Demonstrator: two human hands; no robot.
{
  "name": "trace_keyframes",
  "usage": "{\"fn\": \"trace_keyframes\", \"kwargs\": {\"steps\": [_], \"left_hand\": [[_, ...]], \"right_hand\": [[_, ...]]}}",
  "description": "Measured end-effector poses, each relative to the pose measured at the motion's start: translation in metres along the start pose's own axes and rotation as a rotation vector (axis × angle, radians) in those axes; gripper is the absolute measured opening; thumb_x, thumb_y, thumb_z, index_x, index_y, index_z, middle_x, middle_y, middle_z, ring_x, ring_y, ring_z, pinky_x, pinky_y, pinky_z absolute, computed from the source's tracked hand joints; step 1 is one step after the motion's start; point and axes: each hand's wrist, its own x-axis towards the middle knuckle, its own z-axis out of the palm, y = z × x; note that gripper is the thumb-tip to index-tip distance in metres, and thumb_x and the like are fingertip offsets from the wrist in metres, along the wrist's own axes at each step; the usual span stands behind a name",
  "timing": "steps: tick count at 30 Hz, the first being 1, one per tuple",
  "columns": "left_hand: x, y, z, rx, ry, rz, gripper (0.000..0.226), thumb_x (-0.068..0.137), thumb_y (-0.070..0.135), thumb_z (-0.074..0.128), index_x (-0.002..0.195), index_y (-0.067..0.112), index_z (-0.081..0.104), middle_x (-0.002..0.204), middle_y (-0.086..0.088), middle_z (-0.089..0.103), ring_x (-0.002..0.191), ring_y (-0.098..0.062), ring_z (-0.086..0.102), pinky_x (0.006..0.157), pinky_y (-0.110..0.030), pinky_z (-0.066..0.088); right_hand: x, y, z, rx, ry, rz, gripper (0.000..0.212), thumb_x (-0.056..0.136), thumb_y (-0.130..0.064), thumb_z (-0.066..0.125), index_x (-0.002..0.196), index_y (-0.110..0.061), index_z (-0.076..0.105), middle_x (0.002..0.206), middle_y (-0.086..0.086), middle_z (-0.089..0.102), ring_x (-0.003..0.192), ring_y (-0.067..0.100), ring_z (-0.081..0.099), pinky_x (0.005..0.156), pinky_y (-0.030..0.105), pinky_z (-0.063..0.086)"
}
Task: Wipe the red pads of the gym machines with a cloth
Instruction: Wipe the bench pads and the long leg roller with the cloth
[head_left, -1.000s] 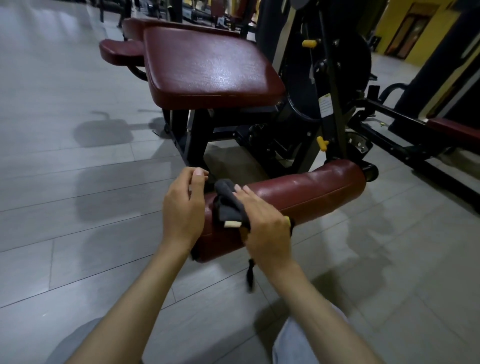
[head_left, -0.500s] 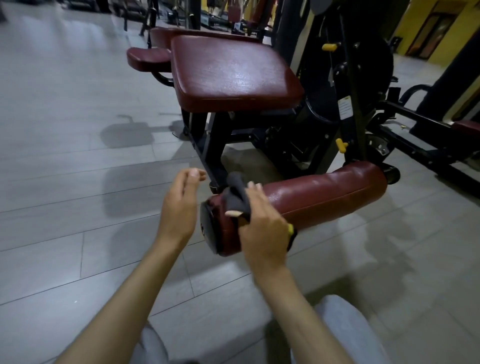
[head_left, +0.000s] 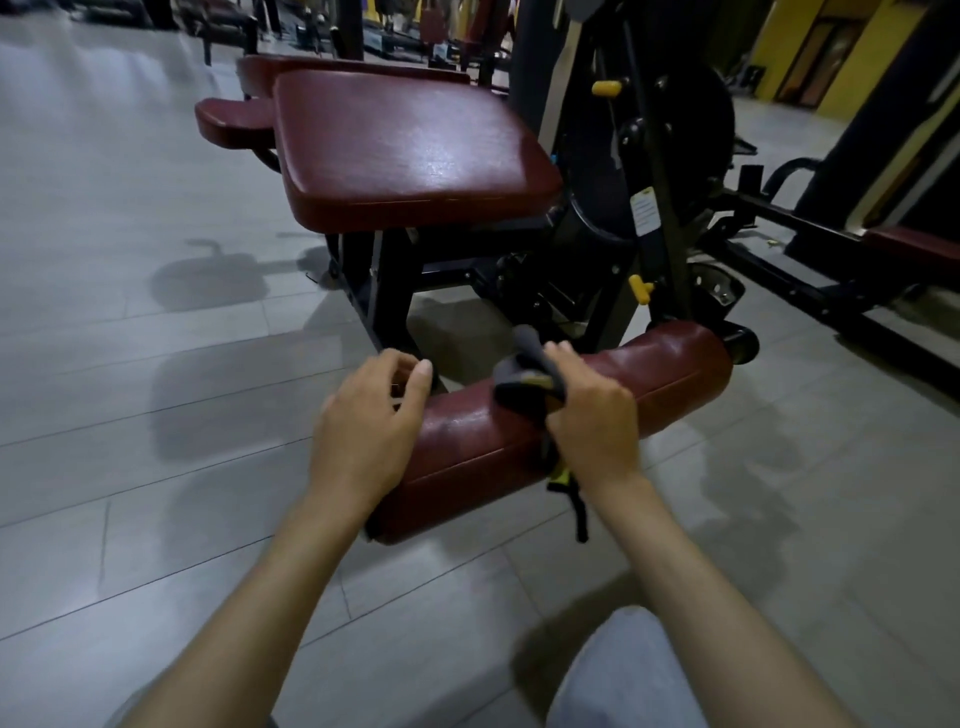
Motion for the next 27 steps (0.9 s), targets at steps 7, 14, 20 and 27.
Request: {"fn": "trace_keyframes", "kwargs": {"steps": [7, 14, 20, 27], "left_hand": [[0.002, -0.005, 0.002, -0.011, 0.029, -0.051, 0.041, 0.106, 0.055, 0.035, 0.103, 0.025, 0.063, 0.102, 0.009, 0.062, 0.094, -0.011, 0.057, 0.067, -0.025, 0.037], [0.004, 0.0, 0.003, 0.079, 0.006, -0.078, 0.048, 0.1, 0.066, 0.029, 0.1, 0.029, 0.059, 0.104, 0.011, 0.06, 0.097, -0.01, 0.055, 0.075, -0.032, 0.038], [0.002, -0.004, 0.005, 0.096, 0.018, -0.058, 0.048, 0.102, 0.067, 0.028, 0.102, 0.03, 0.059, 0.104, 0.012, 0.062, 0.095, -0.009, 0.054, 0.07, -0.029, 0.037], [0.006, -0.013, 0.006, 0.032, 0.02, -0.078, 0.065, 0.094, 0.076, 0.021, 0.108, 0.03, 0.065, 0.112, 0.01, 0.07, 0.1, -0.01, 0.059, 0.075, -0.033, 0.041]], "right_hand": [[0.05, 0.105, -0.023, -0.123, 0.051, 0.396, 0.035, 0.089, 0.002, 0.055, 0.121, -0.011, 0.067, 0.102, 0.018, 0.073, 0.099, 0.041, 0.068, 0.081, 0.044, 0.054], [0.006, 0.044, -0.002, 0.079, -0.007, -0.006, 0.059, 0.083, 0.014, 0.063, 0.139, -0.006, 0.06, 0.136, 0.015, 0.065, 0.126, 0.032, 0.062, 0.106, 0.042, 0.052], [0.041, 0.094, -0.005, 0.006, -0.069, -0.092, 0.044, 0.085, 0.01, 0.063, 0.126, -0.006, 0.067, 0.103, 0.015, 0.076, 0.093, 0.032, 0.073, 0.08, 0.038, 0.06], [0.081, 0.164, -0.025, -0.173, -0.07, 0.056, 0.04, 0.083, 0.006, 0.061, 0.117, -0.015, 0.07, 0.091, 0.015, 0.071, 0.086, 0.038, 0.069, 0.081, 0.045, 0.058]]}}
